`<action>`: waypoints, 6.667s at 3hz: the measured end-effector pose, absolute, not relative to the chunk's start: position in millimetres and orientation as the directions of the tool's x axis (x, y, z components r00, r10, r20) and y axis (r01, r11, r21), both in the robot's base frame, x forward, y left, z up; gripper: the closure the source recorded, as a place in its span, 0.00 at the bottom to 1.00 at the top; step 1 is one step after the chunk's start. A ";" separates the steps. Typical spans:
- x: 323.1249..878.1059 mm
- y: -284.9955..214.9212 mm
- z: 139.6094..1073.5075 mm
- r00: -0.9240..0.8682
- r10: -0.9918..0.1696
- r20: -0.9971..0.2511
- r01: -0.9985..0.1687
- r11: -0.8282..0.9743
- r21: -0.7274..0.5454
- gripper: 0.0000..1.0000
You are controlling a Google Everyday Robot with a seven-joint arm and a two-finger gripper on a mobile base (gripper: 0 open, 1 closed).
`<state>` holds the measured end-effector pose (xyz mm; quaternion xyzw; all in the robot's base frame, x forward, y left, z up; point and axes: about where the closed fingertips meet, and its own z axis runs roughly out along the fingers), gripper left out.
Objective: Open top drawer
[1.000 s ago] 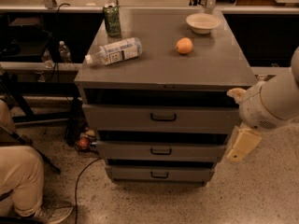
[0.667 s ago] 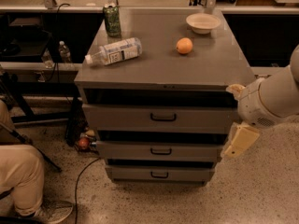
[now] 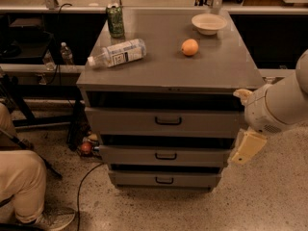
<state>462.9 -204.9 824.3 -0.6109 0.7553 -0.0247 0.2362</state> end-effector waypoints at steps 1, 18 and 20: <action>480.5 -216.8 780.8 -0.118 -0.954 -0.275 -0.908 0.216 -0.360 0.00; 500.3 -217.5 647.9 -0.059 -0.956 -0.287 -0.929 0.158 -0.335 1.00; 463.7 -212.5 650.5 -0.093 -0.951 -0.295 -0.923 0.193 -0.331 1.00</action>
Offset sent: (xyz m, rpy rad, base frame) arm 0.0609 -0.0314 -0.1142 -0.1110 -0.0606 0.0419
